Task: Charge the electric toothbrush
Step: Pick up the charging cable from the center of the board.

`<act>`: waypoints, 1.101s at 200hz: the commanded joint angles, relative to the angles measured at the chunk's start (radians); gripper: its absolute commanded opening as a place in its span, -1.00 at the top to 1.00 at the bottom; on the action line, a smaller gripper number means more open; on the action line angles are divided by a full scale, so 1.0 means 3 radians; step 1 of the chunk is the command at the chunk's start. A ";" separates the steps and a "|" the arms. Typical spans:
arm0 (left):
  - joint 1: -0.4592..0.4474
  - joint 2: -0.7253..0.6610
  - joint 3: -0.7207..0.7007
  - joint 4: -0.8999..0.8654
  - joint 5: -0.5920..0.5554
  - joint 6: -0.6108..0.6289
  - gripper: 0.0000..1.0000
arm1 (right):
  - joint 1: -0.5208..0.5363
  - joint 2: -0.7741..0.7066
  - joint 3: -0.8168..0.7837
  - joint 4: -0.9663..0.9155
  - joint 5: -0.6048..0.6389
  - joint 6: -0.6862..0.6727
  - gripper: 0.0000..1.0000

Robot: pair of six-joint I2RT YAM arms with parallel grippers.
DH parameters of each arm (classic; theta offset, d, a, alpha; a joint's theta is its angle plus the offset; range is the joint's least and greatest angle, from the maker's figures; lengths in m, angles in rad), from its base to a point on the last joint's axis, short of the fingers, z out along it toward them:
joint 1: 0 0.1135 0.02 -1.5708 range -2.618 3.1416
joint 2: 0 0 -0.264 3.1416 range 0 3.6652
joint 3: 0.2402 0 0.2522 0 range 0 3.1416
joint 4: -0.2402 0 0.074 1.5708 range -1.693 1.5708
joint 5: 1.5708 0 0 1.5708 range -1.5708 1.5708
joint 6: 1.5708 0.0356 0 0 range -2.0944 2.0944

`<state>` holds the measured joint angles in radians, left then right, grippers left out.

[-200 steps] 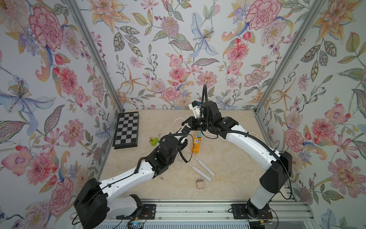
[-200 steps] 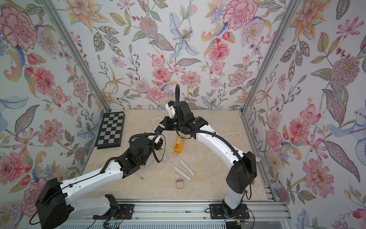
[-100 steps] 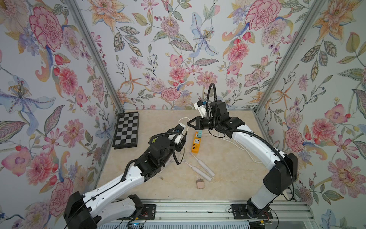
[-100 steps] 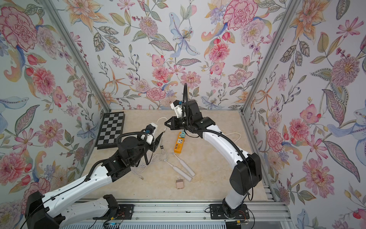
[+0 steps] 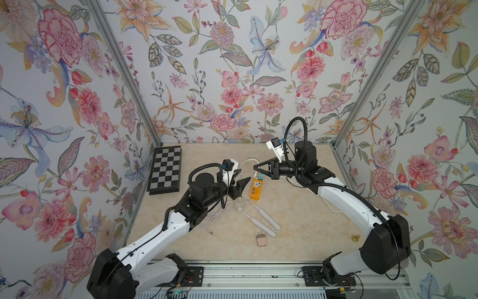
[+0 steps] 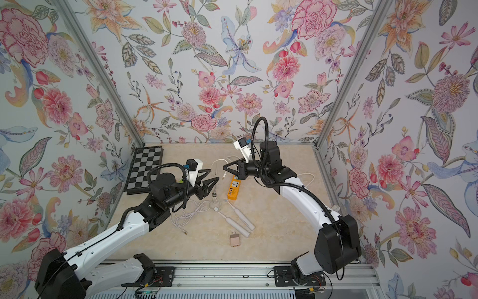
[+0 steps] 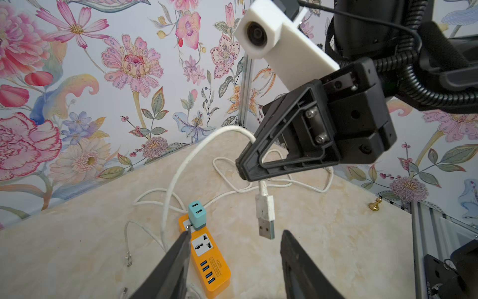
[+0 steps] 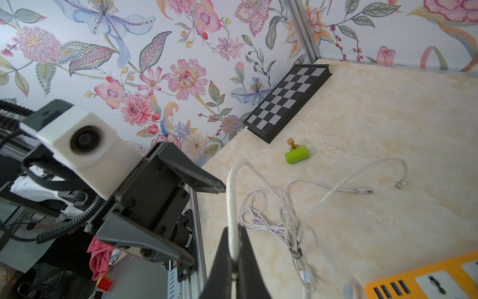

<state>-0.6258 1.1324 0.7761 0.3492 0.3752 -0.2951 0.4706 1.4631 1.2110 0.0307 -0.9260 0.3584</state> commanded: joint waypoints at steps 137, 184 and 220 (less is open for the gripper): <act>0.0153 0.0433 0.0072 0.0764 0.0972 -0.0544 0.14 | 0.0036 -0.0059 -0.0222 0.0941 -0.0490 -0.0038 1.00; 0.0149 0.0497 0.0127 0.0850 0.1070 -0.0594 0.24 | 0.0052 -0.0023 -0.0220 0.0924 -0.0467 -0.0073 1.00; 0.0150 0.0546 0.0194 0.0847 0.1117 -0.0614 0.39 | 0.0058 -0.0012 -0.0225 0.0919 -0.0454 -0.0095 1.00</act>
<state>-0.5880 1.2865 0.7963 0.5644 0.6819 -0.4637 0.4820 1.4506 1.1439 0.2680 -1.0431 0.3534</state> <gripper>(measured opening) 0.324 0.054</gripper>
